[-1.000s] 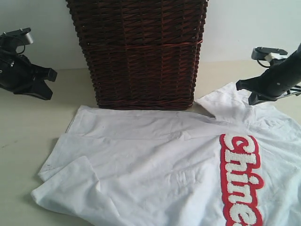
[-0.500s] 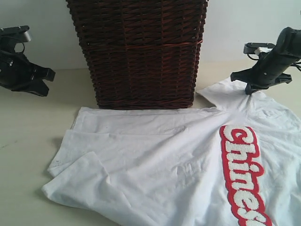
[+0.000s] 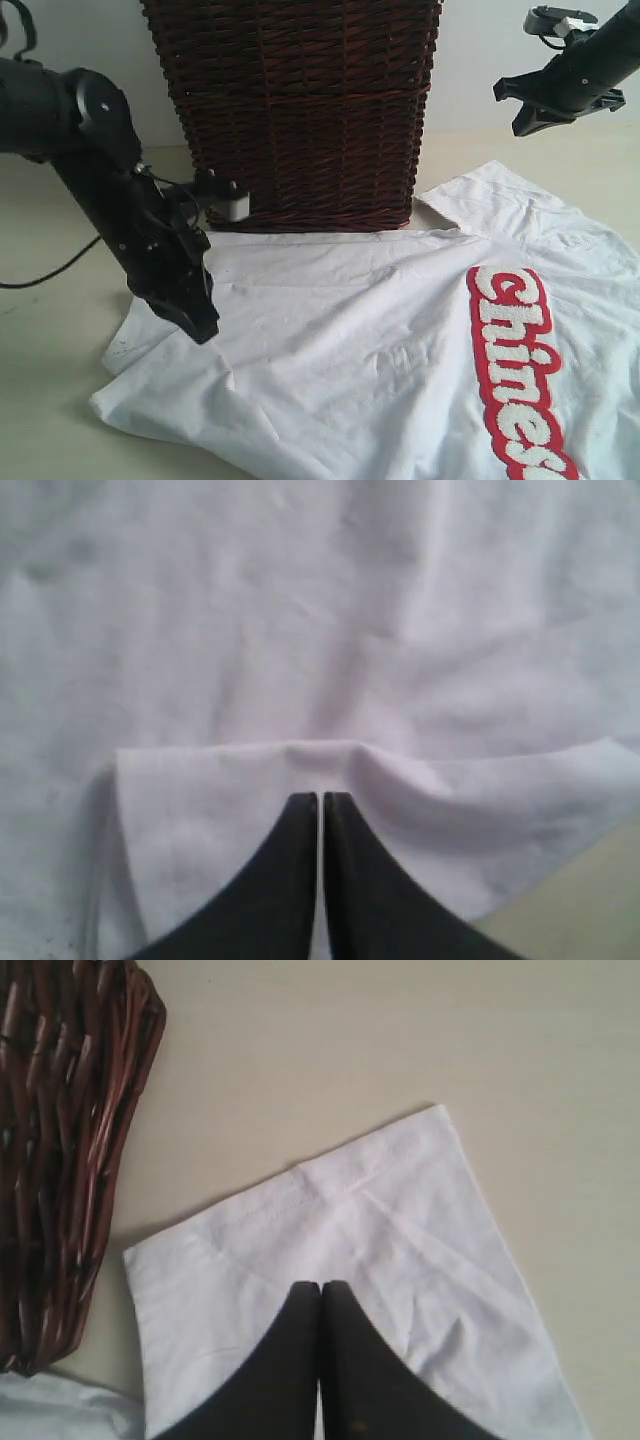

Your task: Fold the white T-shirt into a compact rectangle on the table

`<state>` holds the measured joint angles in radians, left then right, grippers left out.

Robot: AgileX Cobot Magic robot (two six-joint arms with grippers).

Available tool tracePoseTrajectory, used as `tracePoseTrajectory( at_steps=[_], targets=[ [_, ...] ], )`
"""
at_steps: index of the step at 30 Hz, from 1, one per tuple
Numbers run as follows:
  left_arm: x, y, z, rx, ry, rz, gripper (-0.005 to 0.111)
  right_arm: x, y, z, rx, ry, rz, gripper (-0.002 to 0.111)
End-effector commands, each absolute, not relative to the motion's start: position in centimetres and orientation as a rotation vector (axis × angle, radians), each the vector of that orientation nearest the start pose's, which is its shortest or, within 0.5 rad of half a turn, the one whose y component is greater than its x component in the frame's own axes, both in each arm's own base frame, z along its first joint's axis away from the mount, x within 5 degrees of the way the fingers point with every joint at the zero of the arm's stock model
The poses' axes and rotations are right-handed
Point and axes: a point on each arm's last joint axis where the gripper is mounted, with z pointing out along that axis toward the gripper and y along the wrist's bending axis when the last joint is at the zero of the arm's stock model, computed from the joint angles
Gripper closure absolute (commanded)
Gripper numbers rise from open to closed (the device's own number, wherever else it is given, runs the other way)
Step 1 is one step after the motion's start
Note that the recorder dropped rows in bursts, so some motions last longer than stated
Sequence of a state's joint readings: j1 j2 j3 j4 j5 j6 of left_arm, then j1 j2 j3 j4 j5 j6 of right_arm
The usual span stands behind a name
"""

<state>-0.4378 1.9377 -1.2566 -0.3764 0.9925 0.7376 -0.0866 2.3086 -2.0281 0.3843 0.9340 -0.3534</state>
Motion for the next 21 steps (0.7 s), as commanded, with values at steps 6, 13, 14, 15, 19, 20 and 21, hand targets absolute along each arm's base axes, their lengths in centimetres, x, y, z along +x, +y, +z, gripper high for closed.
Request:
tracePoseTrajectory(
  at_steps=[6,13,14,15,19,20,21],
  targets=[
    [31.8,-17.2,13.2,1.277,2.806,-0.259,0.042,48.3,-0.7,23.2,-0.248,2.623,0.307,0.108],
    [31.7,-17.2,12.5,1.326,2.812,-0.264,0.071,46.4,-0.7,22.2,-0.245,2.626,0.245,0.108],
    [31.6,-17.2,12.5,1.349,2.82,-0.27,0.081,46.3,-0.8,22.2,-0.252,2.631,0.237,0.108],
    [31.3,-17.1,12.5,1.372,2.839,-0.279,0.093,46.1,-0.8,22.2,-0.255,2.638,0.233,0.108],
    [30.5,-16.8,13.0,1.441,2.895,-0.309,0.107,45.3,-0.7,22.8,-0.262,2.654,0.24,0.108],
    [30.4,-16.8,13.3,1.446,2.898,-0.313,0.107,45.1,-0.7,23.0,-0.262,2.652,0.239,0.108],
    [30.2,-16.8,13.7,1.448,2.908,-0.329,0.107,44.8,-0.7,23.3,-0.263,2.651,0.239,0.108]
  ],
)
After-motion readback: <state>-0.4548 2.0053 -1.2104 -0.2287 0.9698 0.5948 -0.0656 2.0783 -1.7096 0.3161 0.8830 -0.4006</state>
